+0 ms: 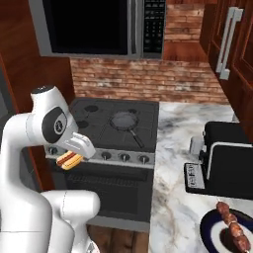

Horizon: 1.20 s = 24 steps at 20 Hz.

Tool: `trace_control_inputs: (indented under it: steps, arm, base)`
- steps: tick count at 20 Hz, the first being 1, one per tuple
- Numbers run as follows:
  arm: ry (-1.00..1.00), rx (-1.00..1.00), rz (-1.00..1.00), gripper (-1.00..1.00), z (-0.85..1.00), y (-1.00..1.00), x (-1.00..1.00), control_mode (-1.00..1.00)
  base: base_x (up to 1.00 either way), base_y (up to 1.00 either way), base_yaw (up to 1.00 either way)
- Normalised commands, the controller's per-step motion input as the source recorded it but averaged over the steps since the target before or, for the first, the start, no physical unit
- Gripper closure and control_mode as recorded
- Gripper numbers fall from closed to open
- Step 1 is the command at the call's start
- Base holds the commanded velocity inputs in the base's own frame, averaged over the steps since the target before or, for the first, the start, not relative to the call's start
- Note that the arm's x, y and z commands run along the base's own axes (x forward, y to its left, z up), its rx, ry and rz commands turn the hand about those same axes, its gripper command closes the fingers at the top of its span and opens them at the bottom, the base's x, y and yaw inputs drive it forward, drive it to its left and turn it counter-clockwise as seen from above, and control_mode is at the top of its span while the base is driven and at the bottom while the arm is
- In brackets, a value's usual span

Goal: Place the cold items (orange and bell pepper) from the fridge in one tupperware on the dining counter. Place the warm items (hot dog and kebab skewer) in the stove area in another tupperware.

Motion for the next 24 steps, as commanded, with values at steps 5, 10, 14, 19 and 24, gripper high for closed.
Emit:
trace_control_inputs:
  steps: [5, 10, 14, 19, 24]
  arm:
    - [0.00, 0.00, 0.00, 1.00, 0.00, 0.00, 0.00, 1.00]
    - [0.00, 0.00, 0.00, 1.00, 0.00, 0.00, 0.00, 1.00]
    - [0.00, 0.00, 0.00, 1.00, 0.00, 0.00, 0.00, 1.00]
    - [0.00, 0.00, 0.00, 1.00, 0.00, 0.00, 0.00, 1.00]
    - [0.00, 0.00, 0.00, 1.00, 0.00, 0.00, 0.00, 1.00]
  base:
    - [-0.66, 0.38, -0.39]
    - [-0.81, 0.31, -0.42]
    - [-0.80, 0.01, -0.43]
    - [-0.92, 0.09, -0.45]
    - [-0.98, 0.10, -0.46]
